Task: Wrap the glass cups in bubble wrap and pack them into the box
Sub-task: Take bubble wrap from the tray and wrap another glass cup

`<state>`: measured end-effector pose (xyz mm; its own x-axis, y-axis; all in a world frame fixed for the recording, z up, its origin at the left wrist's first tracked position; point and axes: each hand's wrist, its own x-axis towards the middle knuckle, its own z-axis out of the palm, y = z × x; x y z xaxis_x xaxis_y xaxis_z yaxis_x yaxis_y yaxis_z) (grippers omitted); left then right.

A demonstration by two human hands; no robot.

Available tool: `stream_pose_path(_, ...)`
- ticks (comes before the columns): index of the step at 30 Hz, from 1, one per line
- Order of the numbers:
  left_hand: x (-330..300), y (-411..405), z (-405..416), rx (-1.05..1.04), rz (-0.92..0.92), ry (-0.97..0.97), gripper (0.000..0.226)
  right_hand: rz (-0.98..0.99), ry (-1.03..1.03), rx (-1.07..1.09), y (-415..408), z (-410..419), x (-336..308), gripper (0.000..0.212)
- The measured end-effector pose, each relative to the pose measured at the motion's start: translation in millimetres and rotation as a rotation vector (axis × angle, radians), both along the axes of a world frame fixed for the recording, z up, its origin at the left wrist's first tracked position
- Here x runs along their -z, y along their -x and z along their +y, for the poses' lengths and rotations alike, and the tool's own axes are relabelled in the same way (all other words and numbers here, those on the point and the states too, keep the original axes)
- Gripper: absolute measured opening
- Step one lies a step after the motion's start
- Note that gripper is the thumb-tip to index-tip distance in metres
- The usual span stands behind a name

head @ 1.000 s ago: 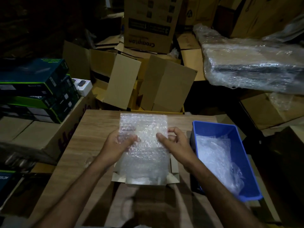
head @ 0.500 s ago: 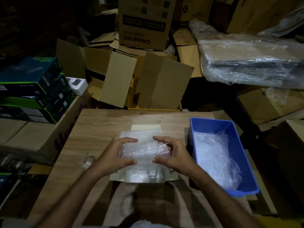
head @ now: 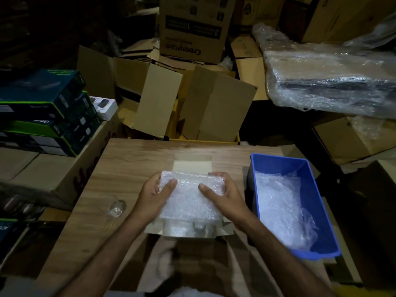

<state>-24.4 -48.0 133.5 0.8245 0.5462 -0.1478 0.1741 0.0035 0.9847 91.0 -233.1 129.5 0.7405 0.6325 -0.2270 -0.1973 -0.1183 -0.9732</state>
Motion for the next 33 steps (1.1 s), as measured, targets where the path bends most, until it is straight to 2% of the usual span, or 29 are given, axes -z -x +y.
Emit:
stream_pose_path(1,2.3,-0.8,-3.2,-0.061,0.004,-0.006,0.022,0.006,0.005,0.0,2.0,-1.0,4.1,0.06)
stream_pose_path(3,7.2,2.5,-5.1,-0.082,-0.001,-0.018,0.046,-0.015,-0.038,-0.025,4.1,-6.7,12.3,0.08)
stream_pose_path(5,7.9,9.8,-3.4,0.005,-0.017,0.033,0.066,-0.086,-0.053,-0.037,3.1,-12.2,18.3,0.081)
stream_pose_path(8,13.0,19.7,6.1,0.127,0.039,0.017,0.057,-0.122,-0.075,-0.064,1.6,-15.9,16.5,0.051)
stream_pose_path(10,11.8,23.6,9.0,0.143,0.048,-0.025,0.05,-0.176,-0.005,-0.104,-1.3,-18.8,15.4,0.041)
stream_pose_path(15,10.6,27.6,6.5,0.171,0.062,-0.002,0.048,-0.149,0.037,-0.125,-5.2,-22.2,15.6,0.055)
stream_pose_path(17,10.9,27.8,6.5,0.166,0.064,0.041,0.054,-0.165,0.033,-0.151,-7.1,-21.9,14.4,0.057)
stream_pose_path(20,11.9,26.9,6.2,0.137,0.052,0.131,0.067,-0.123,0.022,-0.211,-11.3,-21.4,12.3,0.071)
stream_pose_path(25,8.4,26.5,20.4,0.207,0.16,0.098,0.088,-0.205,0.057,-0.355,-22.8,-20.8,1.8,0.064)
stream_pose_path(29,-10.1,9.4,27.3,0.391,0.268,-0.006,0.066,-0.145,0.004,-0.476,-32.2,-14.5,-6.3,0.07)
stream_pose_path(31,-13.5,1.7,20.8,0.494,0.239,0.032,0.061,-0.076,-0.043,-0.405,-32.1,-8.0,-3.3,0.077)
stream_pose_path(33,-9.0,0.9,15.1,0.459,0.201,0.047,0.063,0.095,-0.131,-0.203,-26.8,-3.4,7.5,0.078)
